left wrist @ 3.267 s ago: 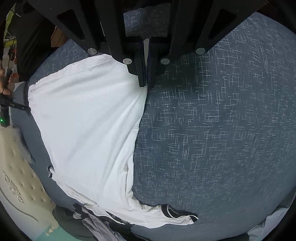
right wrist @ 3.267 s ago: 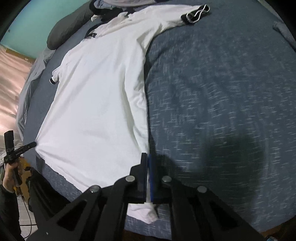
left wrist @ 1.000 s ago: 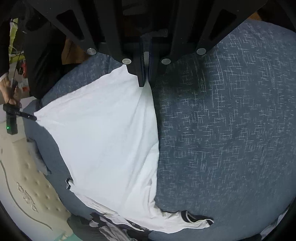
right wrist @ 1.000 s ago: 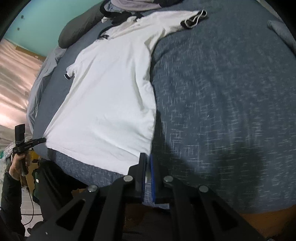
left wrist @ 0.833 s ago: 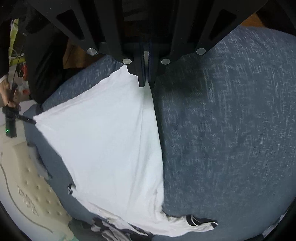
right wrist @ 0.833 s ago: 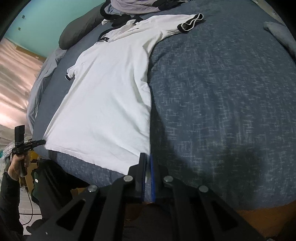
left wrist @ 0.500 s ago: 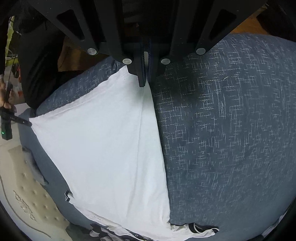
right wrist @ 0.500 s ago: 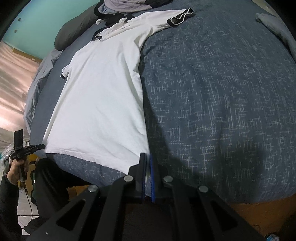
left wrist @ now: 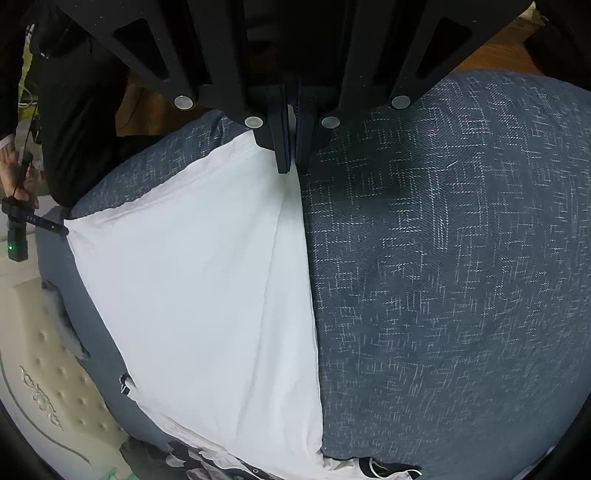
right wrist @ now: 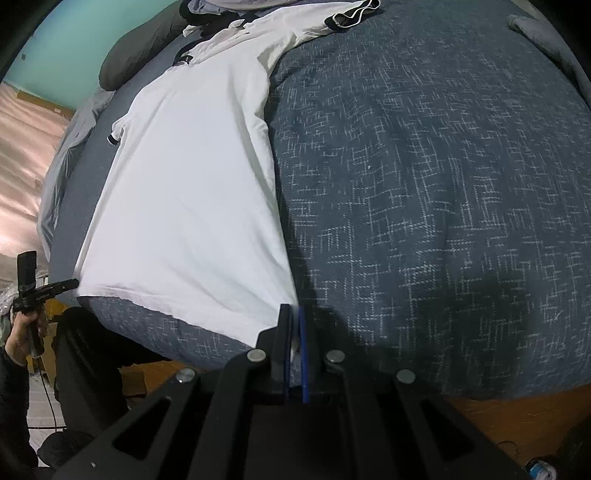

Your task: Fold clothes

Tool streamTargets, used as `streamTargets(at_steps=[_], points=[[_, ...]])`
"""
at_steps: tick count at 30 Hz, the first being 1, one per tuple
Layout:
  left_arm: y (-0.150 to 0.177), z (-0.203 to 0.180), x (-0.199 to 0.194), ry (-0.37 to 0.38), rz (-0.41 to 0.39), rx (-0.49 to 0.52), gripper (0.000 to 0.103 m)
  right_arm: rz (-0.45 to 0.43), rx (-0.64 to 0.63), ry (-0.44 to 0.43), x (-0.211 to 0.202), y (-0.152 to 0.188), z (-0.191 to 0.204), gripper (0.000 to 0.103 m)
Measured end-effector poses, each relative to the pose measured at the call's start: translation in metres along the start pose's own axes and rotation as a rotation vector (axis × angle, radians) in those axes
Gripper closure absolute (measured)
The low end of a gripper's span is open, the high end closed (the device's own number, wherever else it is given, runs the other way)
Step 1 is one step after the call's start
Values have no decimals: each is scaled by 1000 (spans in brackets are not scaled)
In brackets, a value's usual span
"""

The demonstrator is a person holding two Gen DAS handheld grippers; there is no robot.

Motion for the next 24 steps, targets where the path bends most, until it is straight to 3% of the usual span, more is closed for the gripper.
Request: streamTargets(at_steps=[13, 19, 24], points=[[-4, 16, 16, 12, 33, -57, 98, 6, -22, 1, 1, 3, 0, 99], [-7, 25, 11, 13, 24, -77, 81, 15, -27, -33, 0, -2, 2, 99], [-18, 39, -9, 21, -21, -115, 73, 13, -15, -38, -12, -8, -2, 97]])
Point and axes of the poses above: each gripper's, at about its wrist camera, not at the fingertips, and x roughly the way its jaws point, z to its left, y to its underside, the point moved 5 cm from there along x, roughly the way its jaws point, and after that the axes turned 1 degree about -z, right-handed, at the moved point
